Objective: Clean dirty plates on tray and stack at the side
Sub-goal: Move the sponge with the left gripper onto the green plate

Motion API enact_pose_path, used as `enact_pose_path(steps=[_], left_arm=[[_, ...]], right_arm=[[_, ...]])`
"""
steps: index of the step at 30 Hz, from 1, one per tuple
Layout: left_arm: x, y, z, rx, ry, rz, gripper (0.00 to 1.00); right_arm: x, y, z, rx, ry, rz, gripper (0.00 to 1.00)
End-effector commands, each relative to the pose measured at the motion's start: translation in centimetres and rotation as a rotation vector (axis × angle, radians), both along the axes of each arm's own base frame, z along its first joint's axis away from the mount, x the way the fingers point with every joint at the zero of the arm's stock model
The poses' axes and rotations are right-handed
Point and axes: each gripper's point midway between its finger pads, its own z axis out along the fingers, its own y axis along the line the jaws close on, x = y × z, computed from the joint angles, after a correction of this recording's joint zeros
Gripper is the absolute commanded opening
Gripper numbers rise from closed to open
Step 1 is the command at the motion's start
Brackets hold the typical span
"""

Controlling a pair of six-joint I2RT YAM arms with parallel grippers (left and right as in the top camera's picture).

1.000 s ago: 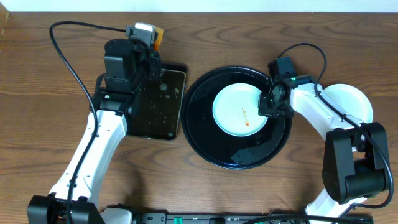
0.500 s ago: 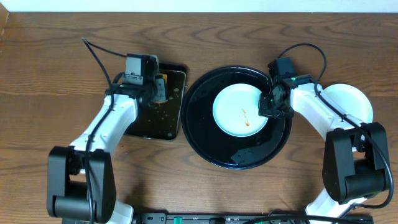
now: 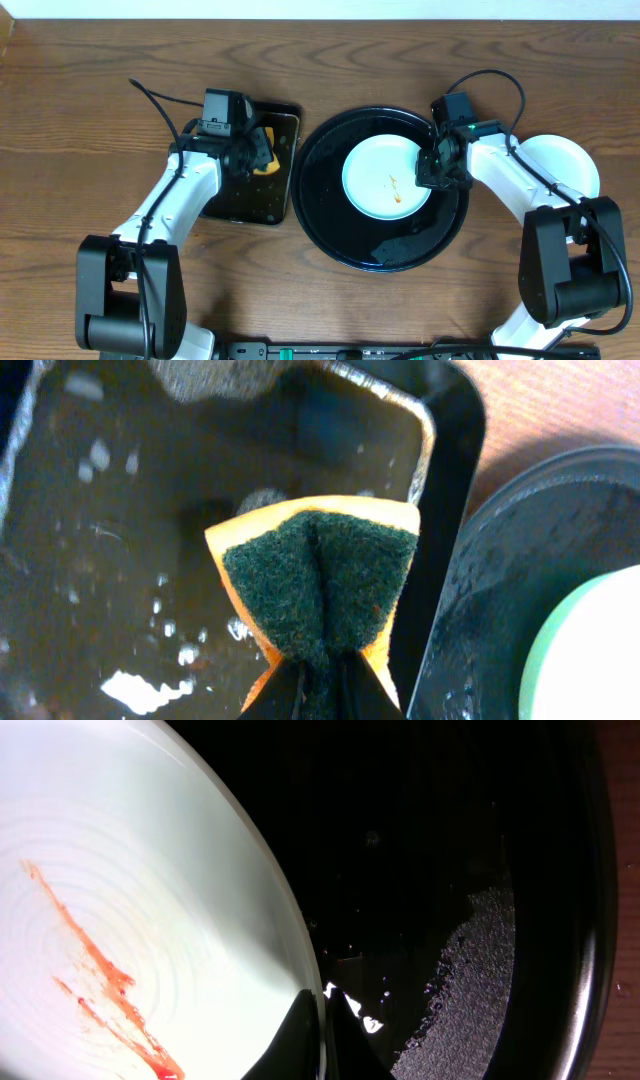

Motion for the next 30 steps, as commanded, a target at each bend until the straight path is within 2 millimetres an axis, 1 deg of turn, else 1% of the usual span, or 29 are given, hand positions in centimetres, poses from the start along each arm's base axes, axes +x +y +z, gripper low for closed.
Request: enact_pose_path(steps=[1,4,8,10,14,16,18,21,23,25,27,29,30], left_arm=[[0.1,-0.3,1.7,-0.058,0.022,0.074,0.07],[-0.1,-0.3,2.9,-0.077,0.069,0.127,0.07],[0.5,-0.4,5.2,-0.088,0.067,0.146,0.08],[0.6,-0.8,6.0,-0.114,0.067,0.146,0.07],[0.6,-1.4,6.0,-0.134,0.078,0.153,0.07],[0.5,-2.3,5.9,-0.125,0.071,0.109,0.07],[0.6,-3.9,5.9,-0.108,0.04,0.013,0.07],[0.3,-7.5,6.1,-0.106,-0.014,-0.164,0.07],[-0.2,-9.9,6.0,-0.11,-0.034,-0.249,0.07],[-0.8,-11.9,5.4,-0.11,-0.026,-0.297,0.07],[-1.6,-13.4,4.4,-0.107,-0.002,-0.337,0.07],[-2.6,-15.2,3.3,-0.122,0.032,-0.386,0.07],[-3.3,-16.4,2.8,-0.149,0.053,-0.42,0.07]], right_arm=[[-0.3,-0.7,-0.4,-0.035,0.012,0.013,0.01],[-0.4,-0.7,-0.4,-0.036,0.014,0.021,0.01],[-0.5,-0.7,-0.4,-0.038,0.02,0.025,0.01],[-0.5,-0.7,-0.4,-0.039,0.02,0.026,0.01],[-0.5,-0.7,-0.4,-0.038,0.02,0.026,0.01],[-0.5,-0.7,-0.4,-0.038,0.02,0.026,0.01],[-0.6,-0.7,-0.5,-0.039,0.022,0.026,0.01],[-0.6,-0.6,-0.5,-0.037,0.023,0.027,0.01],[-0.7,-0.2,-0.4,-0.021,0.026,0.034,0.01],[-0.9,0.3,-0.4,-0.009,0.029,0.045,0.01],[-1.0,0.7,-0.4,-0.01,0.03,0.056,0.01],[-1.1,1.1,-0.4,-0.01,0.03,0.066,0.01],[-1.1,1.2,-0.4,-0.01,0.03,0.07,0.01]])
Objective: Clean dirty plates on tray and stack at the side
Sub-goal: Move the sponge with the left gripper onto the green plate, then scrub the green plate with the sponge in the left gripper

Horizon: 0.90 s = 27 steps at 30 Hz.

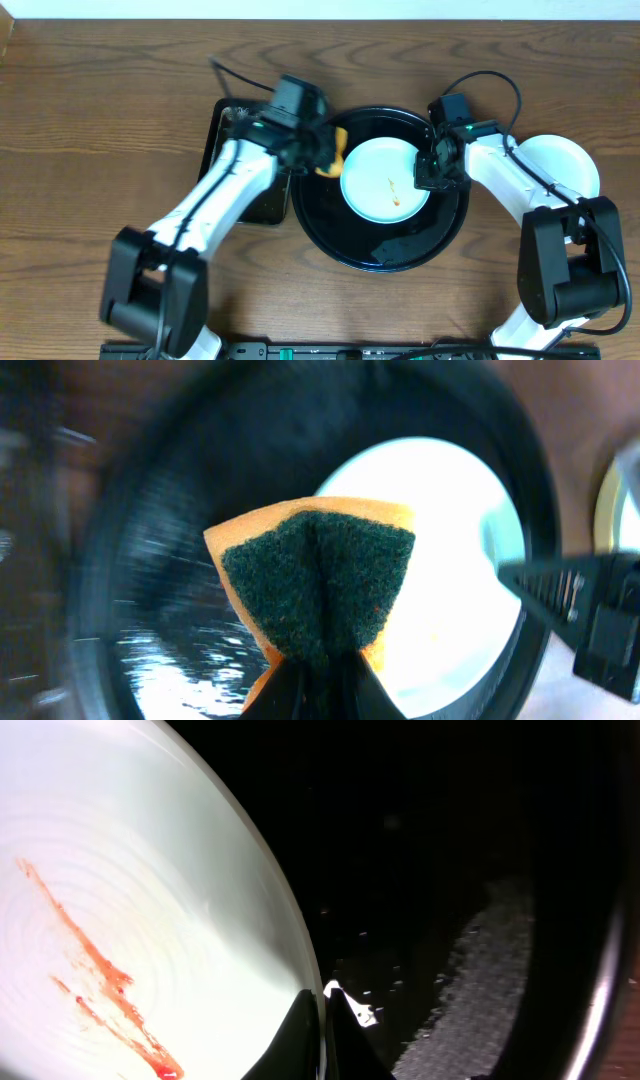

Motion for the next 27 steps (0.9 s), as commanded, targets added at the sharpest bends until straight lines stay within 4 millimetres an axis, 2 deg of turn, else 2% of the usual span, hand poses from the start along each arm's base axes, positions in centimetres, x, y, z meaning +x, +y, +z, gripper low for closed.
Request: enact_pose_path(steps=[1,5,8,19,23,27], left_arm=[[-1.5,-3.3,-1.3,-0.059,0.051,-0.118,0.07],[-3.2,-6.9,-2.3,-0.148,0.105,-0.203,0.08],[-4.0,-8.8,-2.8,-0.192,0.147,-0.205,0.07],[-4.8,-11.6,-6.6,-0.224,0.302,-0.062,0.07],[-5.0,-13.3,-6.6,-0.281,0.304,-0.081,0.07],[-4.8,-14.1,-6.6,-0.286,0.291,-0.051,0.07]], right_arm=[[-0.6,0.7,-0.4,-0.01,0.013,0.04,0.01],[-0.6,0.9,-0.4,-0.006,0.015,0.04,0.01],[-0.7,0.8,-0.4,-0.006,0.016,0.04,0.01],[-0.9,0.9,-0.4,-0.004,0.024,0.04,0.01],[-0.9,0.9,-0.4,-0.001,0.027,0.041,0.01],[-0.9,0.9,-0.4,-0.001,0.027,0.041,0.01]])
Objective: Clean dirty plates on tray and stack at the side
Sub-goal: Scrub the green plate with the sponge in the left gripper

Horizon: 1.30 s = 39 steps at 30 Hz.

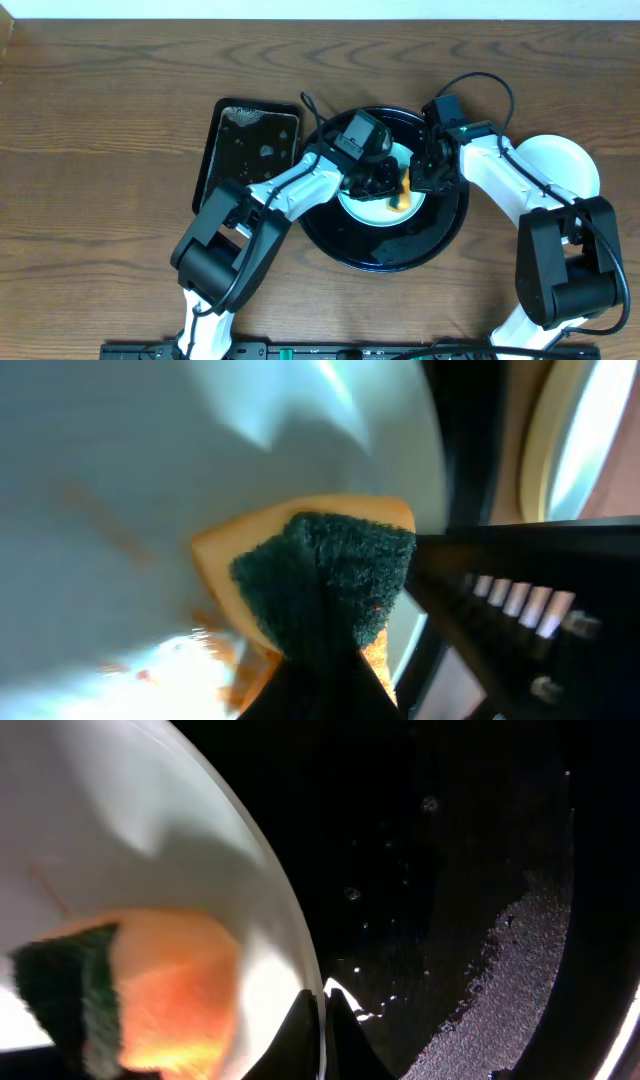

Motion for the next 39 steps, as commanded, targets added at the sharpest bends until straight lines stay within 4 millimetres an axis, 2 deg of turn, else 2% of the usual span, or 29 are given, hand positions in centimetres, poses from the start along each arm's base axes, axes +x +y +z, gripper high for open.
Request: enact_pose_path(steps=[1,7,11,14,18,26,29,32,34,39], left_arm=[[-0.3,-0.8,0.1,0.004,0.025,0.041,0.07],[-0.3,-0.5,-1.6,0.084,-0.005,0.076,0.07],[-0.8,-0.3,-3.5,0.118,0.028,0.078,0.07],[-0.1,1.9,-5.1,0.227,-0.003,0.1,0.08],[1.6,5.2,-6.0,0.346,-0.077,0.105,0.07],[4.9,9.7,-6.1,0.365,-0.056,0.21,0.07],[5.6,10.9,-6.2,0.371,-0.065,0.211,0.07],[5.6,10.7,-5.6,0.335,-0.082,0.154,0.07],[5.5,9.9,-4.4,0.284,-0.104,0.101,0.07],[5.4,9.7,0.7,0.245,-0.226,0.018,0.07]], right_arm=[[-0.5,0.1,-0.4,-0.005,0.016,0.018,0.01],[-0.5,0.1,-0.4,-0.005,0.017,0.018,0.01],[-0.5,0.1,-0.4,-0.005,0.016,0.018,0.01],[-0.5,0.1,-0.4,-0.005,0.019,0.018,0.01],[-0.7,0.1,-0.4,-0.009,0.028,0.018,0.01],[-0.8,0.0,-0.4,-0.009,0.029,0.018,0.01],[-0.8,0.0,-0.4,-0.009,0.03,0.018,0.01],[-0.8,0.0,-0.4,-0.009,0.031,0.018,0.01],[-0.8,0.0,-0.4,-0.01,0.032,0.018,0.01],[-0.8,0.0,-0.4,-0.009,0.031,0.018,0.02]])
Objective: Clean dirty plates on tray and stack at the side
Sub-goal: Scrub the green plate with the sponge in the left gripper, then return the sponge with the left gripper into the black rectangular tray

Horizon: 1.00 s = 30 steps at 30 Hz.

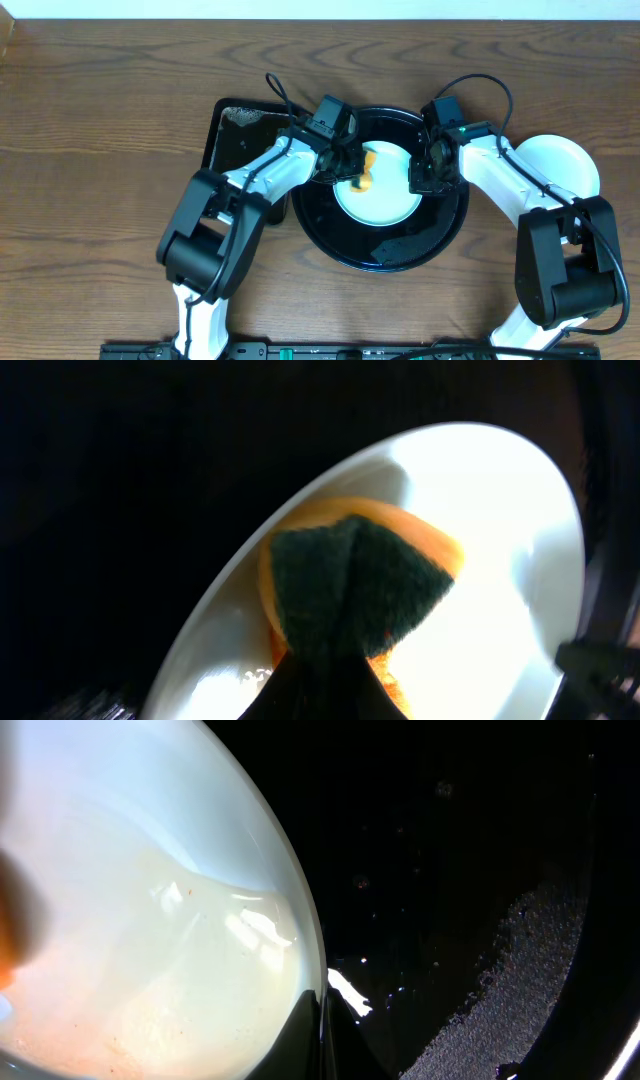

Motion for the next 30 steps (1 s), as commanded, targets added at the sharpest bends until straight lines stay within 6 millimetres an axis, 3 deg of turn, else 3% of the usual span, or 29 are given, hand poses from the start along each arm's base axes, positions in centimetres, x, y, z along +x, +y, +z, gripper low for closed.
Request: enact_pose_path(steps=[1,6,12,16,22,25,30], left_arm=[[0.3,1.1,3.7,0.022,-0.127,-0.081,0.07],[-0.2,2.2,8.2,0.025,-0.219,-0.13,0.07],[0.8,7.4,9.9,0.161,-0.253,-0.014,0.07],[1.7,11.9,9.1,0.255,-0.218,0.084,0.07],[3.1,16.8,7.2,0.306,-0.179,0.143,0.07],[3.3,18.7,5.4,0.326,-0.135,0.153,0.08],[3.0,20.2,1.4,0.346,-0.039,0.137,0.07]], right_arm=[[-0.4,-0.1,-0.3,-0.015,0.012,0.015,0.04],[-0.3,-0.1,-0.3,-0.014,0.011,0.015,0.29],[-0.6,0.8,-0.2,0.035,0.026,0.021,0.33],[-0.7,0.9,-0.2,0.044,0.028,0.022,0.33],[-0.7,1.0,-0.2,0.047,0.029,0.022,0.33],[-0.7,1.1,-0.2,0.051,0.03,0.022,0.32],[-0.7,1.1,-0.2,0.052,0.028,0.023,0.32]])
